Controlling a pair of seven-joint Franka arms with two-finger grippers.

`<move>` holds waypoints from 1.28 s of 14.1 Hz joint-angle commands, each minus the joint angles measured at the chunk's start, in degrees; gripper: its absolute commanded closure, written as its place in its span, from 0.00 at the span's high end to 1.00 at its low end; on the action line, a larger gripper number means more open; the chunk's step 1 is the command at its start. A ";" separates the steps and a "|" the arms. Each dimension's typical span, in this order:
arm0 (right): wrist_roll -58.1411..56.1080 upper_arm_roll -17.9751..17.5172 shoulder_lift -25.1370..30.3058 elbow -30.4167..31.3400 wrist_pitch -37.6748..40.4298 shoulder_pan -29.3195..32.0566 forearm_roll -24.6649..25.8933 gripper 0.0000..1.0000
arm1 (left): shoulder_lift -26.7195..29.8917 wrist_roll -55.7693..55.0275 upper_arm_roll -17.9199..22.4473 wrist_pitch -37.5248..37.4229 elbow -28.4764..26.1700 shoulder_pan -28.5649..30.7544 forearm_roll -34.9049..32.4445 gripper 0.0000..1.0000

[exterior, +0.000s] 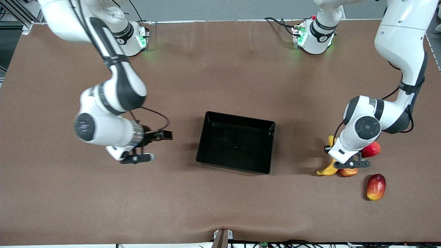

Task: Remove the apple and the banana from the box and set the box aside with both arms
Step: 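Carry the banana with the left gripper while the right gripper reaches the tray, then grasp the tray rim with the right gripper while the left gripper lowers banana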

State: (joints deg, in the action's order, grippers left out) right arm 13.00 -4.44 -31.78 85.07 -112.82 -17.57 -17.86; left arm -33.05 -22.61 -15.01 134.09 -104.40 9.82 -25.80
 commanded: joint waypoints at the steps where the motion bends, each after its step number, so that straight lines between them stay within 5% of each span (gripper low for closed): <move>1: 4.74 0.57 -2.93 -1.40 -2.31 -4.47 -1.22 1.00 | -0.78 -1.82 -0.63 1.61 -0.28 0.11 -1.45 0.00; 6: 14.92 0.92 -8.29 -2.98 -13.90 -11.51 -0.43 1.00 | -2.02 -1.73 -0.54 4.08 -0.37 1.78 -1.89 0.00; 10: 18.01 1.10 -9.97 -2.72 -14.71 -13.36 8.53 0.96 | -1.32 -3.40 -1.07 3.73 -0.37 1.00 -1.80 0.00; 12: 20.74 1.10 -10.23 -2.55 -14.62 -13.81 9.76 0.68 | -1.49 -5.06 -1.51 3.73 -0.45 0.64 -1.80 0.00; 14: 20.92 1.01 -10.59 -2.46 -14.27 -13.63 9.42 0.25 | -1.41 -5.16 -1.51 3.64 -0.37 0.64 -1.80 0.00; 15: 21.01 1.01 -10.67 -2.46 -14.18 -13.72 9.24 0.12 | -0.89 -5.33 -1.68 3.55 -0.28 0.64 -1.80 0.00; 18: 20.84 1.01 -10.59 -2.28 -13.92 -13.72 9.33 0.00 | -2.36 -4.99 -1.95 4.34 1.82 1.51 -2.23 0.00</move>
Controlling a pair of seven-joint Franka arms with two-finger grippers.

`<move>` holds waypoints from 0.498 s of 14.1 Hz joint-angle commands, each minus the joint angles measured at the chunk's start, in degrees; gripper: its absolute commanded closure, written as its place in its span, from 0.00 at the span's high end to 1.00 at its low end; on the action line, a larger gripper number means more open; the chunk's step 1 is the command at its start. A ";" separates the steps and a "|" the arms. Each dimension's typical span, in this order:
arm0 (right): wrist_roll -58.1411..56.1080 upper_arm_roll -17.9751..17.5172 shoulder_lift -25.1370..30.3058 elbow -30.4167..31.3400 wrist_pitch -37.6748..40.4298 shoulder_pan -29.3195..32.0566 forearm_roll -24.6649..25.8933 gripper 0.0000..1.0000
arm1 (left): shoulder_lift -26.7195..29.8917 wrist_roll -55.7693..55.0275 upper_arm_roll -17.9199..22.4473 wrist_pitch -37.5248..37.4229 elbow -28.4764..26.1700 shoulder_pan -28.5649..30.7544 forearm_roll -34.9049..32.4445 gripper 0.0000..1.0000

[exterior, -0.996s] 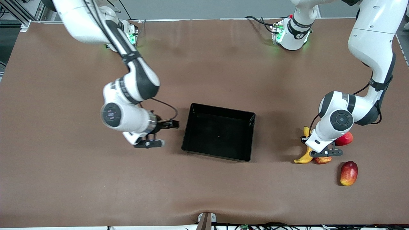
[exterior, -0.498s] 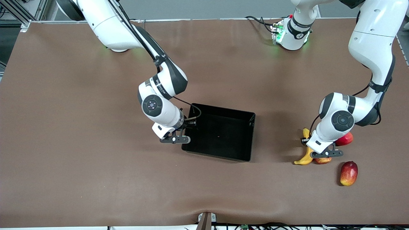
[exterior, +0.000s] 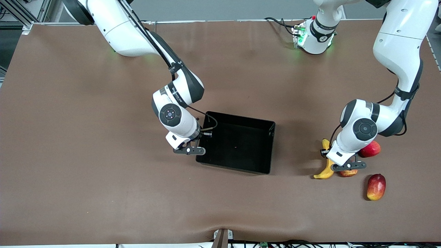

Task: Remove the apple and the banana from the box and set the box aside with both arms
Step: 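Grasp the tray rim with the right gripper while the left gripper lowers banana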

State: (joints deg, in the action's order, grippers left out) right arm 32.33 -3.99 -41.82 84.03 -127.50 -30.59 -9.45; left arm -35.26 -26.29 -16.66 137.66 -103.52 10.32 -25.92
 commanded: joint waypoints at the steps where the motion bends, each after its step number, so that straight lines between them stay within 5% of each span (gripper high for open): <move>1: 1.60 0.56 -0.55 -1.23 0.76 -0.78 0.93 0.00 | -0.16 -2.35 -0.39 0.76 1.30 -0.03 -1.69 0.00; 7: 1.16 0.47 0.68 -2.72 5.92 0.09 0.93 0.00 | 0.46 -4.65 -0.39 0.24 1.48 -1.62 -2.03 0.00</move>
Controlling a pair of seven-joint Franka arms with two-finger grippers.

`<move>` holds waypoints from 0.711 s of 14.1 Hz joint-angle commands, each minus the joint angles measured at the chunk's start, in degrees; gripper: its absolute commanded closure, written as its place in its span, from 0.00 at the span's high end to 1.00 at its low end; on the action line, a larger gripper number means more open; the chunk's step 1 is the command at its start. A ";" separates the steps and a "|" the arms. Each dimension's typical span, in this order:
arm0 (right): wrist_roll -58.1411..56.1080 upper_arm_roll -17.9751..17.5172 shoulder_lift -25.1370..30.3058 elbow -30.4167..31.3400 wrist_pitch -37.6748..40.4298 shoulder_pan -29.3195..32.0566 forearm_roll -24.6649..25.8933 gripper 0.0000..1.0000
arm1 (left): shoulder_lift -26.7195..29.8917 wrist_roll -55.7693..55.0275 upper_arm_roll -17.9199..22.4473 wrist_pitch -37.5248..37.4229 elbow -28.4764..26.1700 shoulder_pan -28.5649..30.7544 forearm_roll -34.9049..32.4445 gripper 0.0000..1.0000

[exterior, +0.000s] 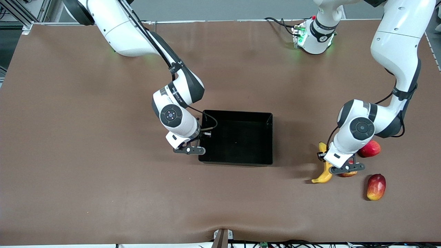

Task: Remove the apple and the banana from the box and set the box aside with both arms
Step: 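Grasp the tray rim with the right gripper while the left gripper lowers banana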

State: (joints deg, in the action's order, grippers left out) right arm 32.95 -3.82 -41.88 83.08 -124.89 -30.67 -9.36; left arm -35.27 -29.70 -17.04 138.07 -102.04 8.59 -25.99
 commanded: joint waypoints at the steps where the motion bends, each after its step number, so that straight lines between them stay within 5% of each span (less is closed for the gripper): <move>1: 0.36 0.30 1.27 -3.35 5.34 0.52 0.66 0.00 | 0.29 -1.15 -0.01 -0.17 0.00 0.12 -2.05 0.00; 5: 0.01 0.30 1.45 -9.95 16.25 3.68 0.92 0.00 | 0.29 2.35 -0.01 -0.26 -0.79 0.81 -2.05 0.00; 10: -8.40 -0.05 4.96 -8.38 17.84 12.45 0.57 0.00 | 0.99 3.60 0.17 0.09 -4.31 1.69 -3.88 0.00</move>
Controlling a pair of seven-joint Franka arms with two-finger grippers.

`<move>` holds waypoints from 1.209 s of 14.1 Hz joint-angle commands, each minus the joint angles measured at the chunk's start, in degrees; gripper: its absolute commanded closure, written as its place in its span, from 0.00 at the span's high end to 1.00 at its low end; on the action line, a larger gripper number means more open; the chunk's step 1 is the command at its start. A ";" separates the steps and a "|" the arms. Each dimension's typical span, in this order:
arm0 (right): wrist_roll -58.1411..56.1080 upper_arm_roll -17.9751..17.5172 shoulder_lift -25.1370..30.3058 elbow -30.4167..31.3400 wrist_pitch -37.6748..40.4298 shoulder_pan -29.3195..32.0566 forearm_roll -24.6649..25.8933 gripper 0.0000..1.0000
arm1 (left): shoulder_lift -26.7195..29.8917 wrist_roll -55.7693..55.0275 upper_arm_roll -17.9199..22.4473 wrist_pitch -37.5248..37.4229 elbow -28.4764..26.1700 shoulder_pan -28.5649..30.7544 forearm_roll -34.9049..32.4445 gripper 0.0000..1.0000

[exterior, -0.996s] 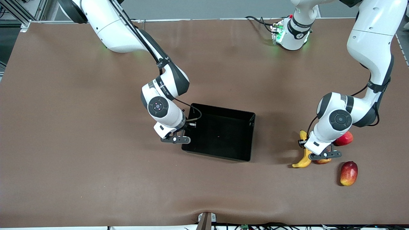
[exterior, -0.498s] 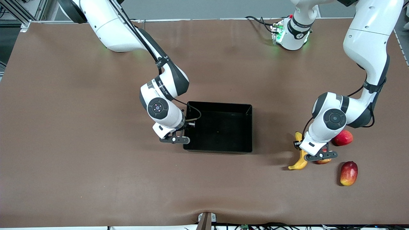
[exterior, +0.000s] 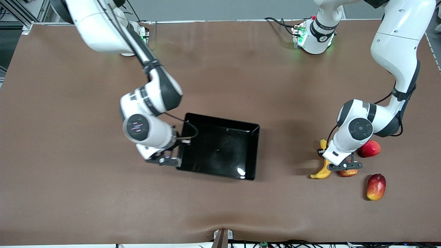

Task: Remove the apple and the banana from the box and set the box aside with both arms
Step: 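Drag the empty tray with the right gripper while the left gripper releases banana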

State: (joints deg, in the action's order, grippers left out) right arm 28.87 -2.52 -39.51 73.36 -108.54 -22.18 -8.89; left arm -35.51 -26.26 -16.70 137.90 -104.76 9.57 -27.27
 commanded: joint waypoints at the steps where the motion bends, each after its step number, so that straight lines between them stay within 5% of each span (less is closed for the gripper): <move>1: -6.96 -1.34 3.73 2.57 1.58 5.73 0.11 0.00 | 1.06 0.15 -0.27 0.44 -1.76 1.50 -4.36 0.00; 2: -10.29 -1.34 5.13 4.41 1.58 8.01 0.11 0.00 | 1.06 0.15 -0.27 0.62 -1.94 2.29 -5.42 0.00; 3: -14.24 -1.34 6.54 6.25 1.58 10.29 0.11 0.00 | 1.32 0.15 -0.27 0.53 -1.94 2.30 -5.78 0.19; 4: -17.93 -1.26 7.94 8.27 1.58 12.66 0.11 0.00 | 1.85 0.15 -0.27 0.53 -1.85 2.30 -5.78 0.52; 5: -21.01 -1.26 9.09 10.03 1.58 14.95 0.11 0.00 | 2.55 -0.02 -0.35 0.44 -1.77 2.30 -5.78 1.00; 12: -41.83 -0.82 11.47 16.46 3.34 32.08 0.81 0.00 | 9.58 -0.81 -4.21 -5.60 -0.02 2.30 -3.42 1.00; 14: -48.00 -0.82 11.12 16.73 2.90 37.01 0.81 0.00 | 10.20 -0.21 -5.53 -13.49 5.32 2.30 4.81 1.00; 17: -53.82 -0.82 10.59 18.74 0.53 42.29 0.90 0.00 | 11.78 -0.02 -7.46 -24.31 12.71 2.21 7.05 1.00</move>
State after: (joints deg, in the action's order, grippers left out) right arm -22.33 -1.77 -30.45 89.33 -106.88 17.09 -8.11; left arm -24.71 -26.87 -22.78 119.80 -96.40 11.42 -21.97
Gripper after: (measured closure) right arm 0.943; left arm 0.000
